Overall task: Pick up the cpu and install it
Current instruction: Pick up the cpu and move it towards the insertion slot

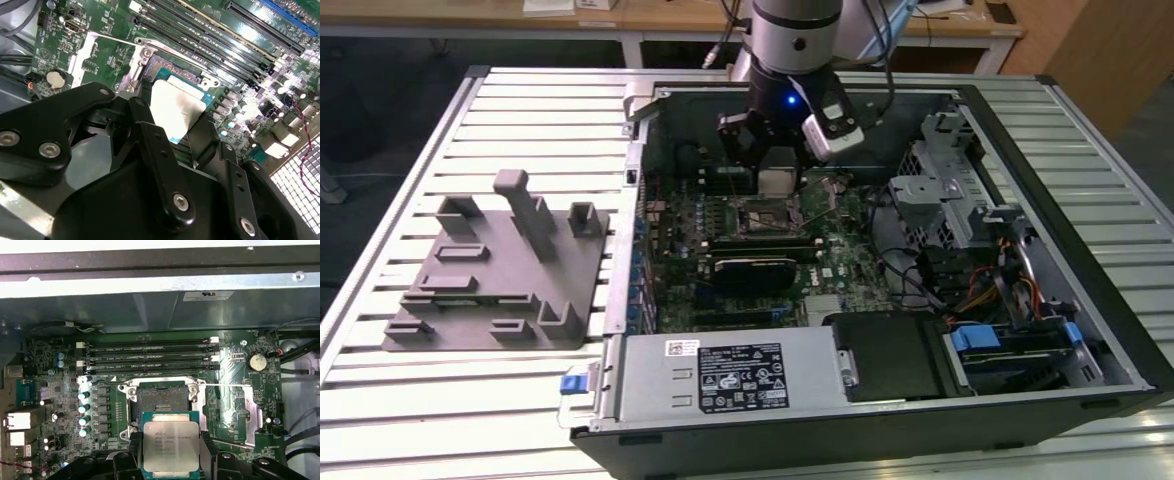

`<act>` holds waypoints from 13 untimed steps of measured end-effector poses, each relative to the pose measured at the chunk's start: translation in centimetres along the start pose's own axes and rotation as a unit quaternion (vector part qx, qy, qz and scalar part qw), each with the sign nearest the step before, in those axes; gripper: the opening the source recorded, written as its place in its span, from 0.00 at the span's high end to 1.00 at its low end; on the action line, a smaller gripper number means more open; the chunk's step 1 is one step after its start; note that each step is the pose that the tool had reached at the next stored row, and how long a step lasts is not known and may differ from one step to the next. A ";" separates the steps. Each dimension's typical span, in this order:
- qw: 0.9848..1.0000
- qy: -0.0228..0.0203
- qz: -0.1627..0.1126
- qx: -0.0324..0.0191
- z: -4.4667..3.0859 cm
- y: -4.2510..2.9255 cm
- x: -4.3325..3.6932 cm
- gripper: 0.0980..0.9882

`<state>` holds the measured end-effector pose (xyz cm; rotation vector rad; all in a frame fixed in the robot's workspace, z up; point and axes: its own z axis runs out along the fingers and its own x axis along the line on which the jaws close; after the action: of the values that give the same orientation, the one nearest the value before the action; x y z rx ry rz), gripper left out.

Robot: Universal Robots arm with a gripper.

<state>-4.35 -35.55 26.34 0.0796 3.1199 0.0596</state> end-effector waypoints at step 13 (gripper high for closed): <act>1.000 0.001 -0.020 0.000 0.92 0.21 0.14 0.50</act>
<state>-4.46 -35.30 25.43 0.0169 3.1217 0.0603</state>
